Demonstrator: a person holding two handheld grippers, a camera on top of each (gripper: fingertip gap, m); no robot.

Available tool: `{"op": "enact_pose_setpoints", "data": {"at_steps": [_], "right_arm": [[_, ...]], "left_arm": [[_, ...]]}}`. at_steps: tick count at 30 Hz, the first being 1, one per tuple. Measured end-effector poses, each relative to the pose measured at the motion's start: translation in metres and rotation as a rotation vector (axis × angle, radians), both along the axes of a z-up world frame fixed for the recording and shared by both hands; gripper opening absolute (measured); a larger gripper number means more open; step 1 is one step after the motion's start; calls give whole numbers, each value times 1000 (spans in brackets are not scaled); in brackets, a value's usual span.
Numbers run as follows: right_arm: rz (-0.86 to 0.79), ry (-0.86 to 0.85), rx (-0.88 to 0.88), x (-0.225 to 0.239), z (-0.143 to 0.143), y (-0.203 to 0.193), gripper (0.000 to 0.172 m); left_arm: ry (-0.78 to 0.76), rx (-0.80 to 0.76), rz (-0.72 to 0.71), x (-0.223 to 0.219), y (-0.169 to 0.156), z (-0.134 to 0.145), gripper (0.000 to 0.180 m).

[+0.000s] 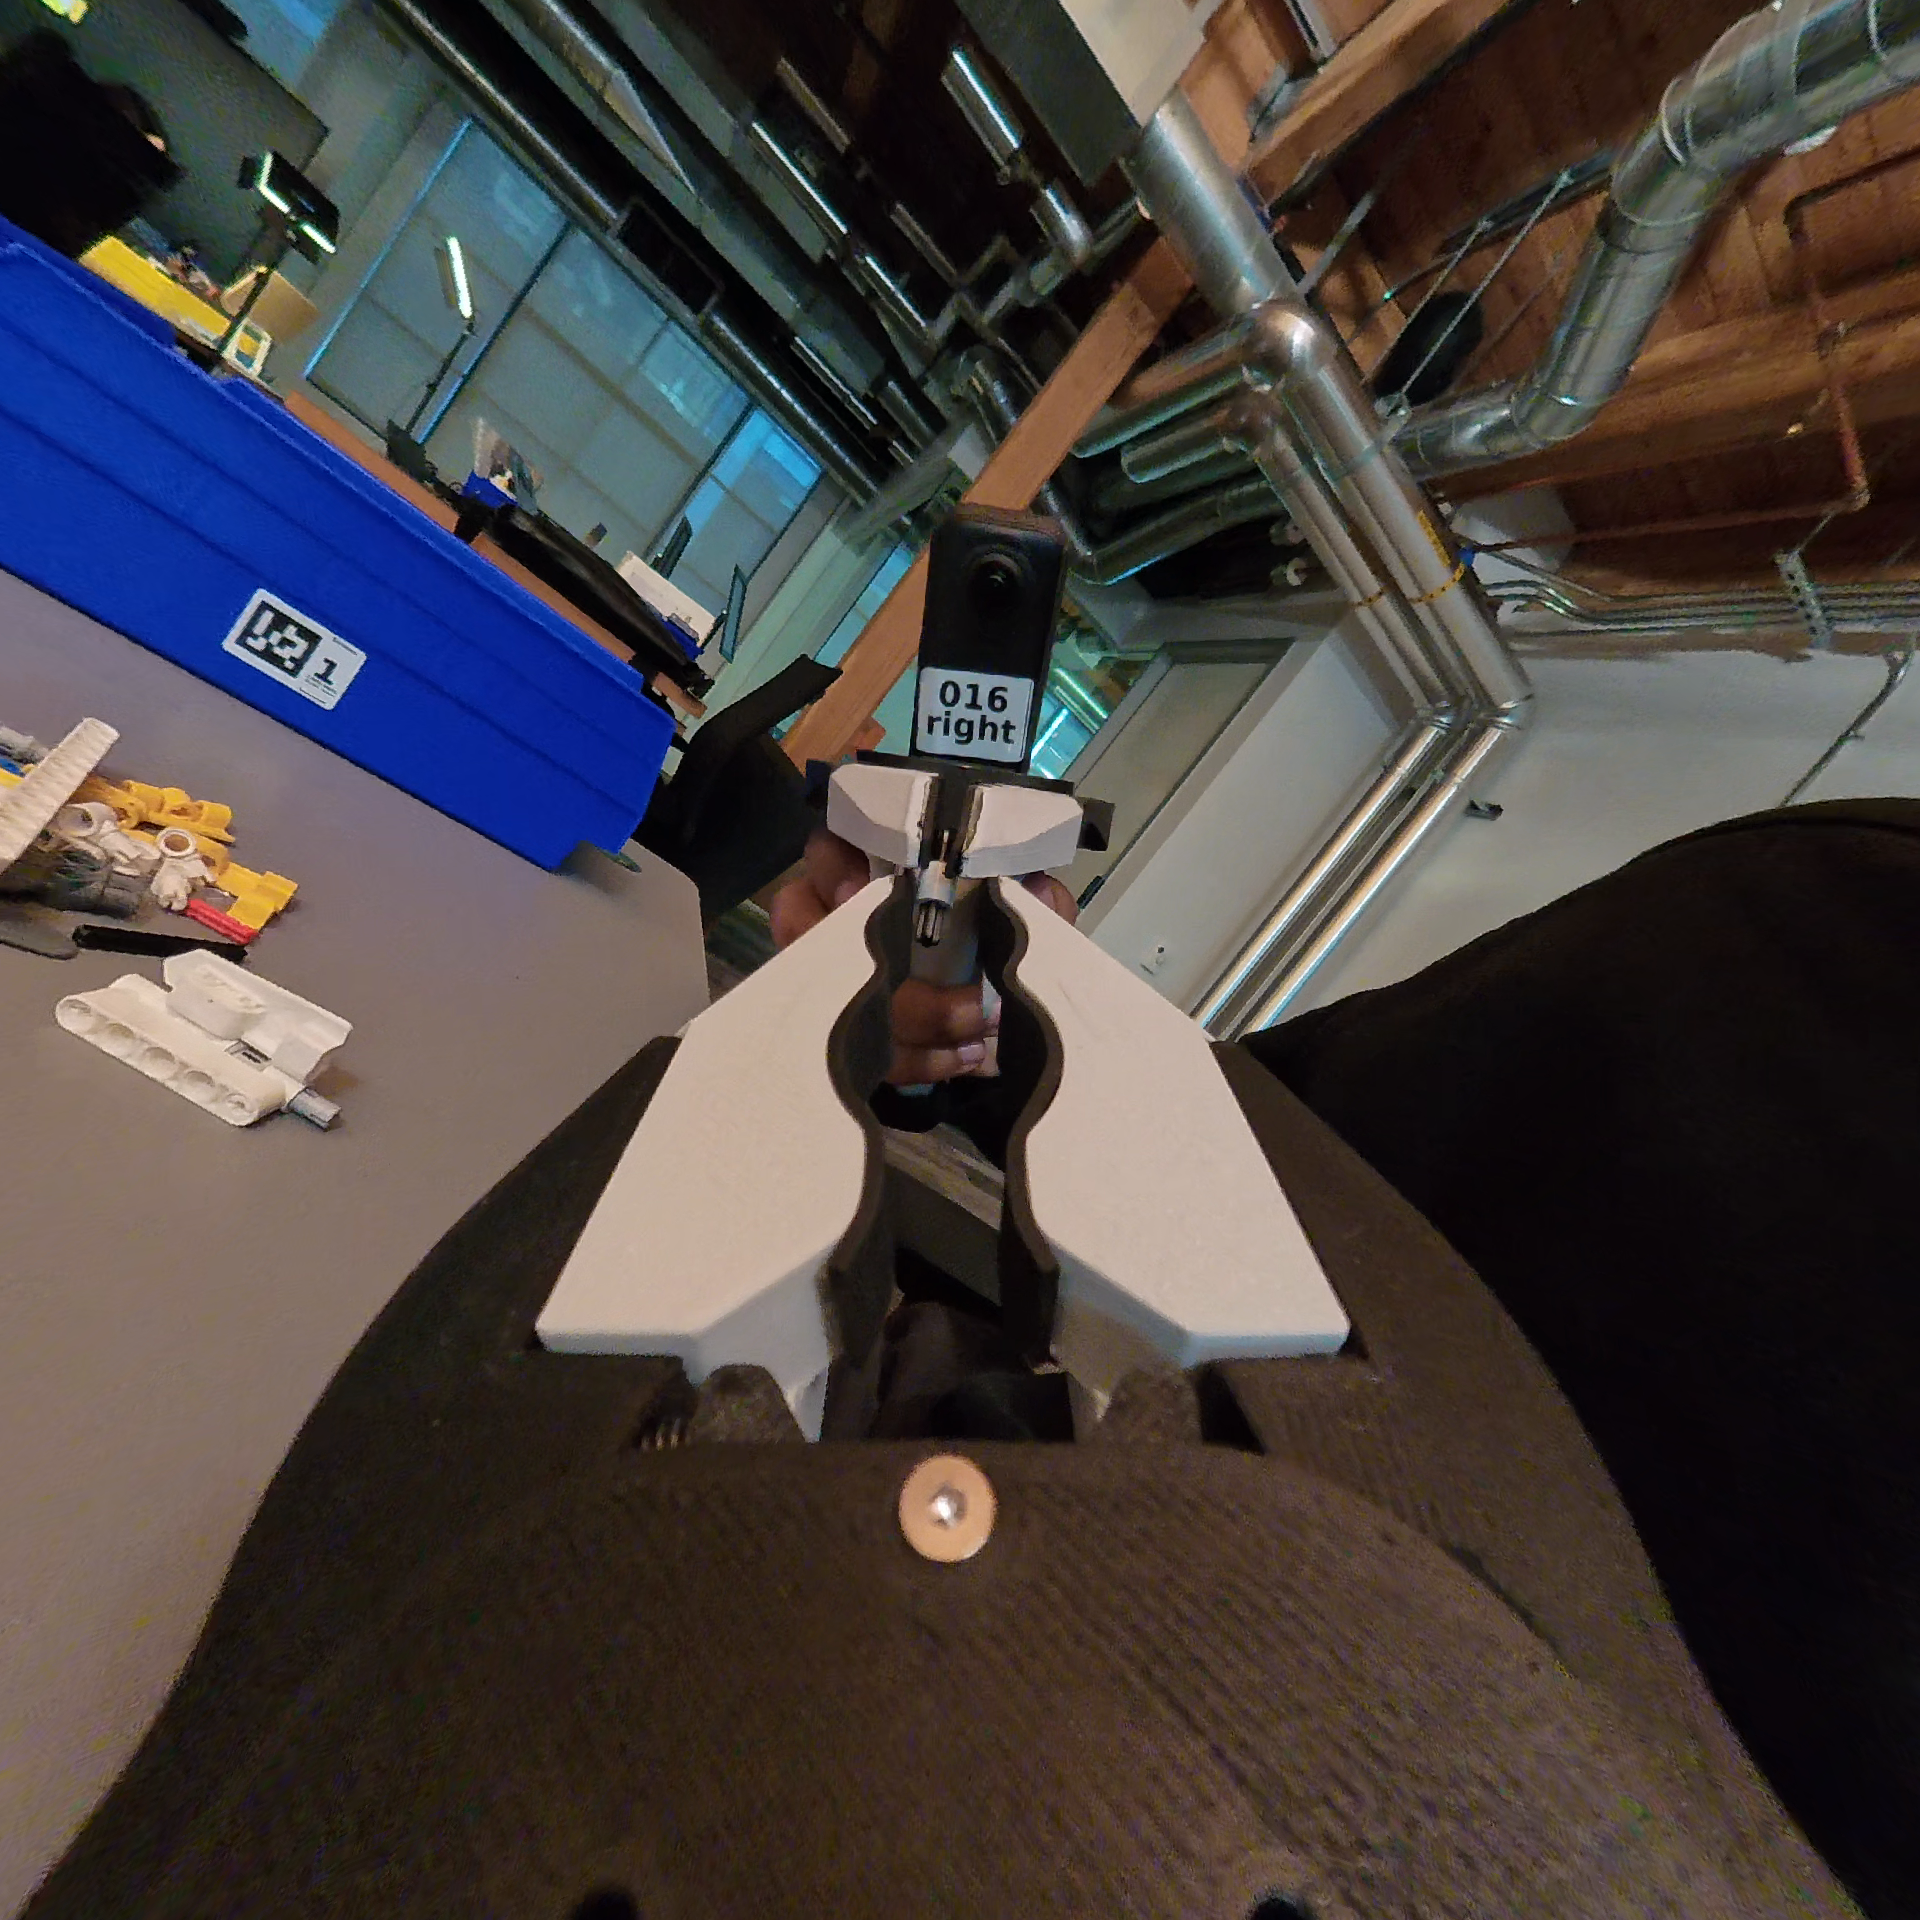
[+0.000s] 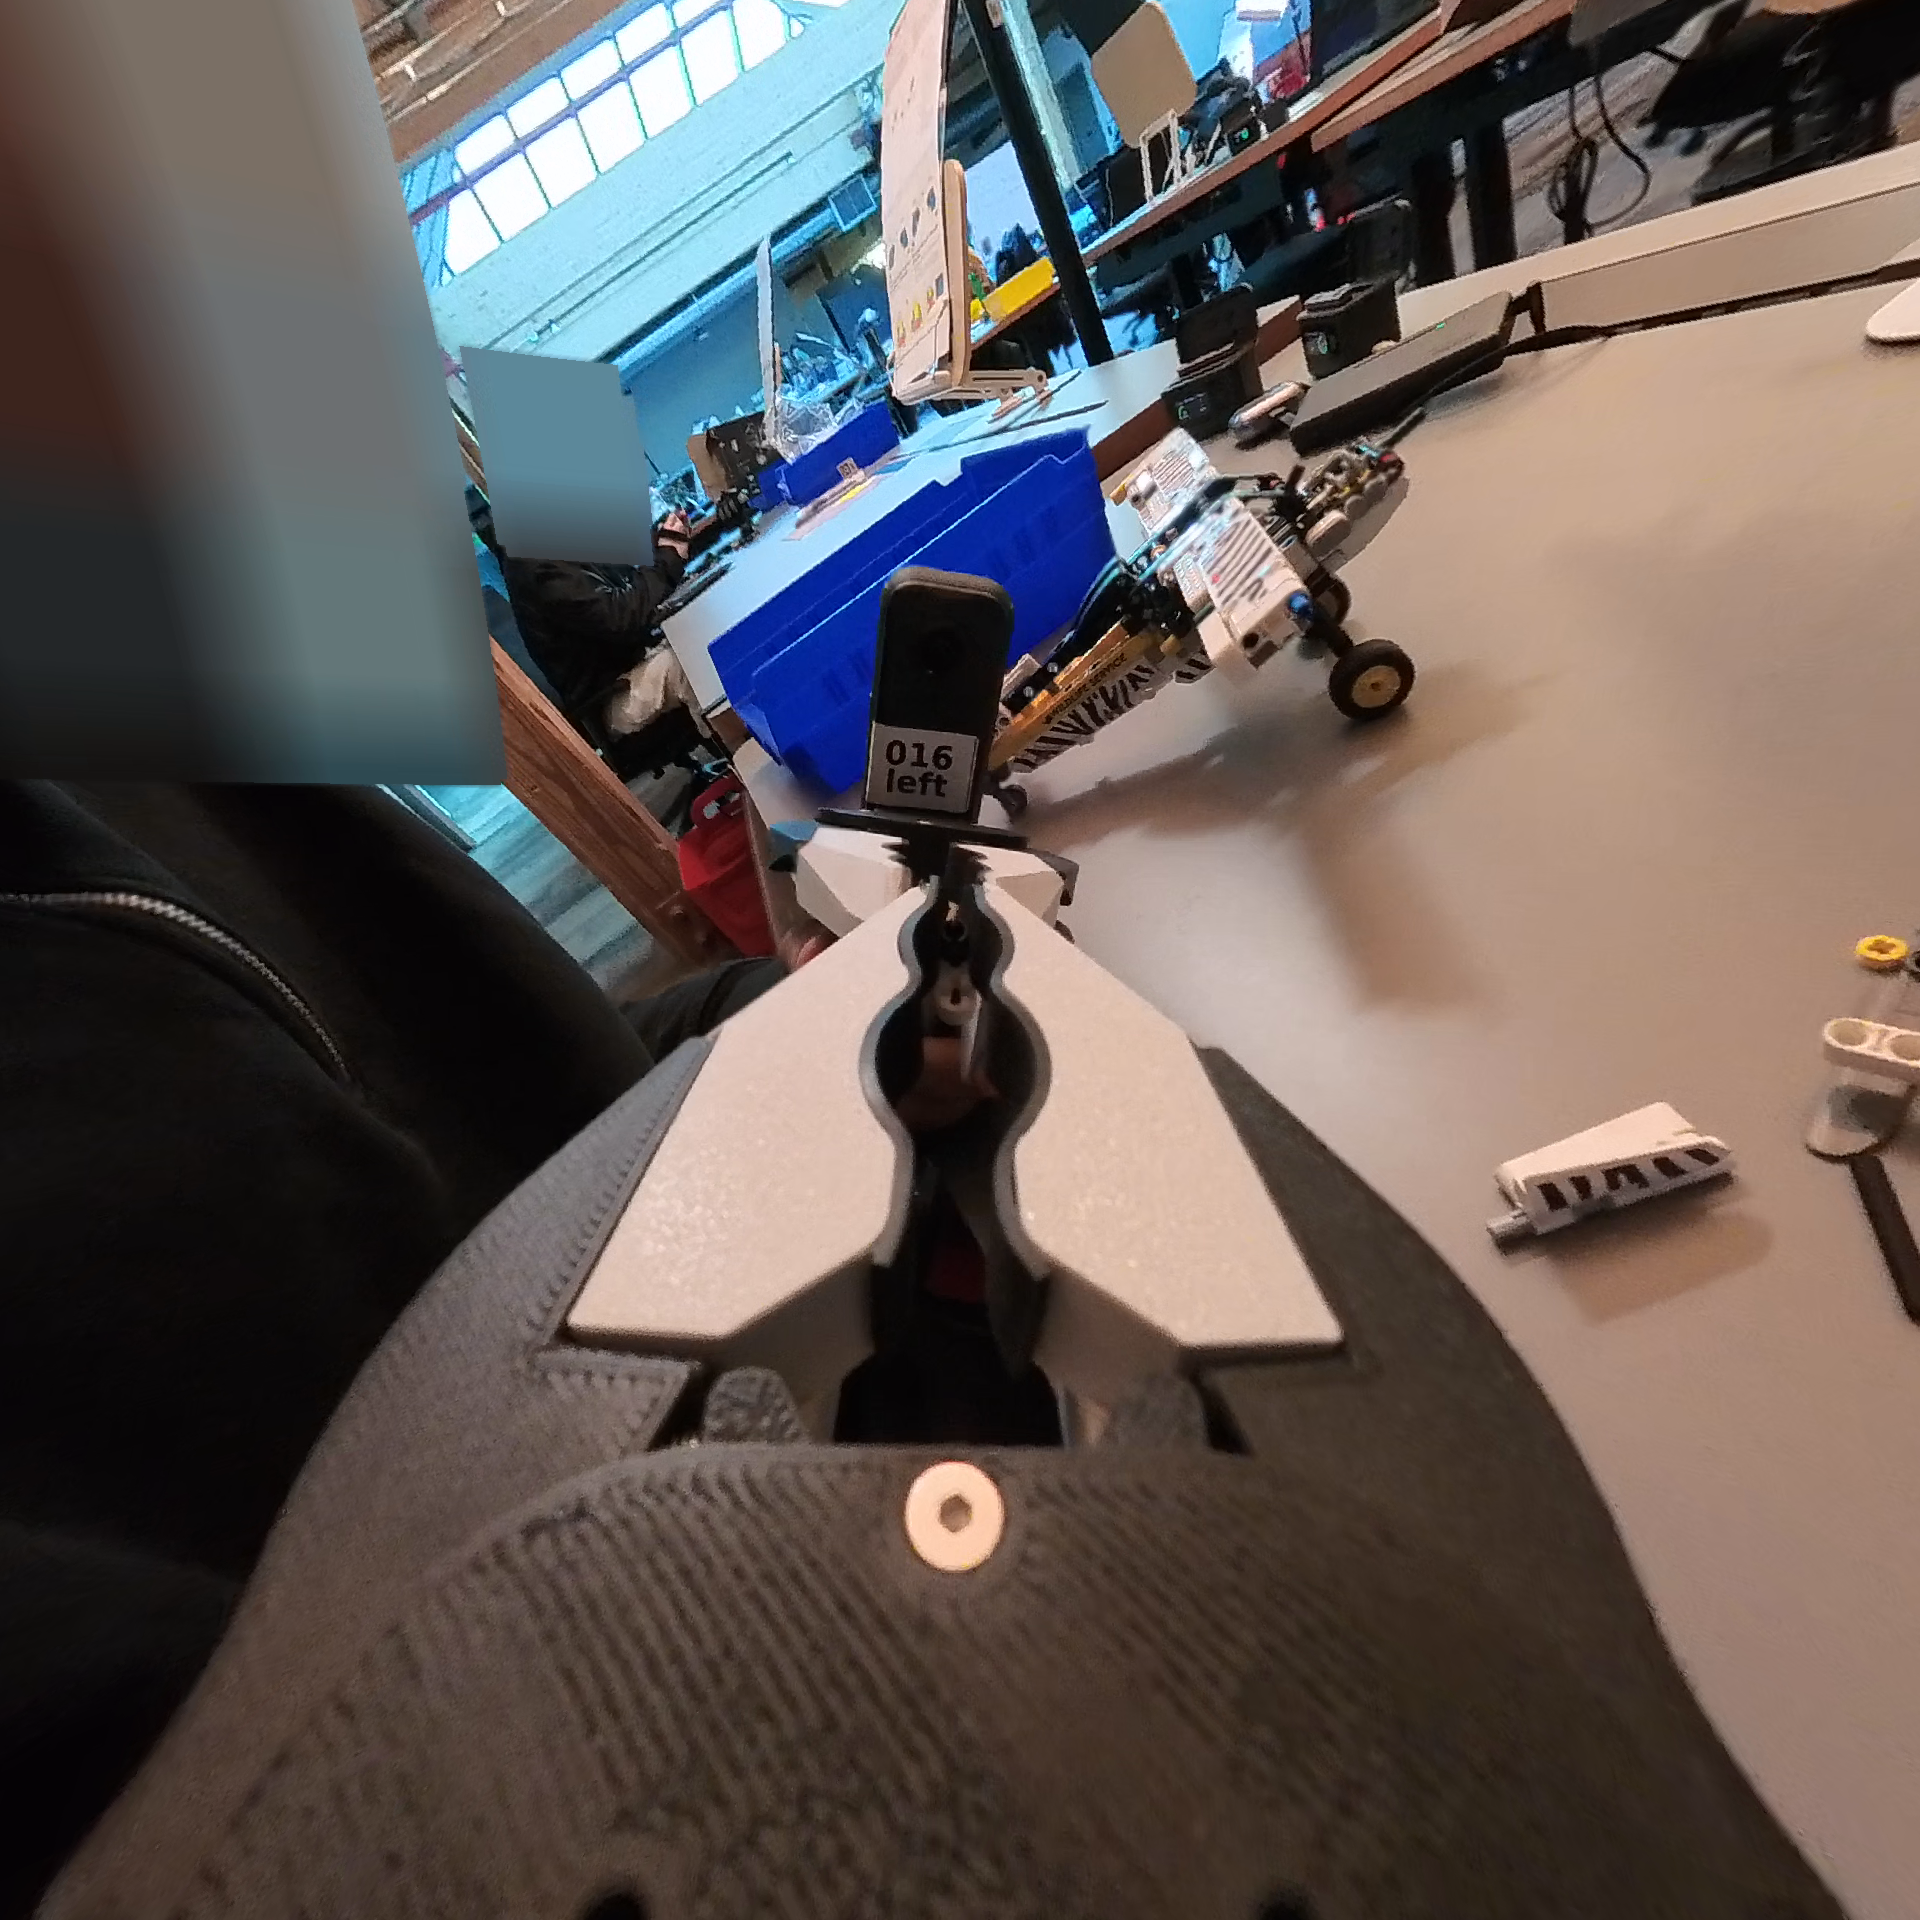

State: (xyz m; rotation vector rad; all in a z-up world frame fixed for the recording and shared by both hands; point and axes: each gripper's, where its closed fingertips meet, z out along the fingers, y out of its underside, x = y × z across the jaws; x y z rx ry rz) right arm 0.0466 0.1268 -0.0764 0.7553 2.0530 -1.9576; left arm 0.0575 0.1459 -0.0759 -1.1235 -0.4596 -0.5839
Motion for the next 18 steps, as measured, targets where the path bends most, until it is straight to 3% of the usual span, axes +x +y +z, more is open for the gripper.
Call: {"op": "enact_pose_setpoints", "data": {"at_steps": [6, 18], "right_arm": [[-6, -40, -54, -1, 1, 3, 1], [-22, -66, -74, -5, -1, 4, 1]], "left_arm": [[-4, -16, 6, -1, 1, -2, 1], [-42, -22, -2, -3, 2, -5, 4]]}}
